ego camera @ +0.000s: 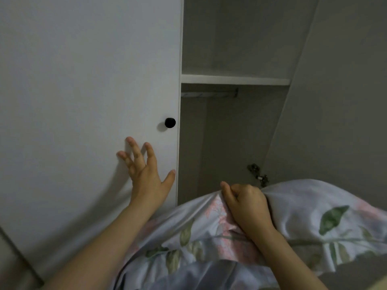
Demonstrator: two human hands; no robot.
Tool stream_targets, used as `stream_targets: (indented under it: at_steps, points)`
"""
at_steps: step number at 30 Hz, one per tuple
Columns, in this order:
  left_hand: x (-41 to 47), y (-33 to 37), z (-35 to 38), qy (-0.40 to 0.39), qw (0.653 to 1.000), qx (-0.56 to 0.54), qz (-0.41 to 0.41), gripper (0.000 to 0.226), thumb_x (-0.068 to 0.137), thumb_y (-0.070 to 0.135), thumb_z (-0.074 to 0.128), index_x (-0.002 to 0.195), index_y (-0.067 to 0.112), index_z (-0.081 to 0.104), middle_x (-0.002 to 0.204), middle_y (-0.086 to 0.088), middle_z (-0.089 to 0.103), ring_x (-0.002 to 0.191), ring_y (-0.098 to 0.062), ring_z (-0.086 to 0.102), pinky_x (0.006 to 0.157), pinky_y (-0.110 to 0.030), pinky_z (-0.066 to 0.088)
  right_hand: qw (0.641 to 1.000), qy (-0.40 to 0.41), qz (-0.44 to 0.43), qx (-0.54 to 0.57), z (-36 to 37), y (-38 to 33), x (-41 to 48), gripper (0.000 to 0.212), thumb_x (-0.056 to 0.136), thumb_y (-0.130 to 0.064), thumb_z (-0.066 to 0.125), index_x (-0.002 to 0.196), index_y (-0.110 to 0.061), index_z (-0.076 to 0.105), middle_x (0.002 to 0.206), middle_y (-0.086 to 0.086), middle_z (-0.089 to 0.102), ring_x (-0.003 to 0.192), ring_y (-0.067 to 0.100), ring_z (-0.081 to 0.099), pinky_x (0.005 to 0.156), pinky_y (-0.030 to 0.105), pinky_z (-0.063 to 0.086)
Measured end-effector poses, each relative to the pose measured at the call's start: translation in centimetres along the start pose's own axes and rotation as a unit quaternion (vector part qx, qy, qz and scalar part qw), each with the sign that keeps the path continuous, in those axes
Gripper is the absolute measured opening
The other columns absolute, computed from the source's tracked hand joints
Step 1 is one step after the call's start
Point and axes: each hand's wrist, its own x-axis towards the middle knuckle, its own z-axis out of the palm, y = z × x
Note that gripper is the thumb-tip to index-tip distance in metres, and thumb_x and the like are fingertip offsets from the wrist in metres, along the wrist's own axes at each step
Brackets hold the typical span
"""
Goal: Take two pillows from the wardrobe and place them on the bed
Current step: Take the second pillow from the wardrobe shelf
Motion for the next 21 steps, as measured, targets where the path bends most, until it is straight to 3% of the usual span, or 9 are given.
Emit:
stream_targets:
  at_steps: [4,5,7,9,11,12,16,21]
  points:
    - [-1.2,0.3,-1.0,-0.02,0.999,-0.037,-0.002,0.08,0.088,0.047,0.05,0.148,0.012,0.009,0.153,-0.001,-0.03,0.141,-0.027,-0.024,0.116,-0.04,0.001,1.0,0.005,0.014,-0.005,-1.1,-0.1,-1.2,0.056,0.093,-0.034,0.051,0.043,-0.02,0.028,0.04,-0.006,0.037,0.043,0.016,0.039,0.052,0.027,0.026]
    - [-2.0,0.6,-1.2,-0.039,0.997,-0.067,-0.014,0.075,0.089,0.047,0.049,0.147,0.013,0.016,0.157,-0.001,-0.017,0.145,-0.023,-0.01,0.116,-0.038,0.008,1.0,0.009,0.018,-0.005,-1.3,-0.1,-1.5,0.056,0.093,-0.034,0.051,0.044,-0.02,0.029,0.041,-0.002,0.041,0.043,0.017,0.04,0.052,0.027,0.027]
    - [-4.2,1.1,-1.2,-0.097,0.981,-0.158,-0.046,0.056,0.09,0.044,0.049,0.137,0.014,0.042,0.151,-0.006,0.031,0.138,-0.023,0.031,0.11,-0.035,0.027,1.0,0.014,0.028,-0.003,-2.0,-0.1,-2.3,0.054,0.093,-0.034,0.05,0.044,-0.02,0.031,0.043,0.001,0.043,0.044,0.019,0.042,0.052,0.028,0.028]
    - [-6.8,1.7,-0.8,-0.139,0.968,-0.204,-0.04,0.033,0.091,0.041,0.049,0.099,0.014,0.065,0.109,-0.009,0.066,0.102,-0.026,0.06,0.088,-0.032,0.044,0.999,0.021,0.038,0.008,-2.7,-0.2,-3.2,0.054,0.094,-0.034,0.05,0.045,-0.021,0.032,0.042,-0.003,0.041,0.043,0.019,0.043,0.051,0.029,0.03]
    - [-9.4,2.5,-0.5,-0.158,0.973,-0.166,-0.003,0.042,0.092,0.043,0.044,0.072,0.011,0.061,0.076,-0.009,0.066,0.077,-0.026,0.059,0.074,-0.035,0.045,0.998,0.029,0.052,0.019,-3.7,-0.1,-4.3,0.053,0.094,-0.034,0.049,0.045,-0.02,0.033,0.041,-0.006,0.04,0.042,0.016,0.043,0.051,0.029,0.03]
    - [-10.3,2.8,-0.3,-0.159,0.976,-0.148,0.011,0.047,0.092,0.046,0.041,0.065,0.011,0.056,0.069,-0.007,0.062,0.072,-0.026,0.057,0.071,-0.036,0.044,0.998,0.037,0.054,0.022,-4.1,0.0,-4.8,0.053,0.094,-0.034,0.049,0.045,-0.02,0.033,0.041,-0.007,0.039,0.042,0.015,0.042,0.051,0.029,0.029]
    - [-12.7,4.8,0.8,-0.138,0.98,-0.14,0.034,0.053,0.092,0.051,0.037,0.057,0.013,0.049,0.071,-0.011,0.064,0.073,-0.03,0.058,0.069,-0.037,0.046,0.995,0.059,0.077,0.032,-5.9,0.3,-7.0,0.055,0.094,-0.033,0.049,0.043,-0.021,0.031,0.041,-0.008,0.038,0.041,0.013,0.04,0.052,0.028,0.029]
    - [-13.4,8.5,1.6,-0.12,0.972,-0.197,0.049,0.061,0.091,0.045,0.044,0.042,0.011,0.035,0.041,0.0,0.038,0.047,-0.016,0.043,0.056,-0.031,0.033,0.992,0.082,0.097,0.025,-9.1,1.8,-9.3,0.056,0.094,-0.035,0.048,0.044,-0.019,0.029,0.041,-0.006,0.038,0.044,0.017,0.041,0.051,0.03,0.031]
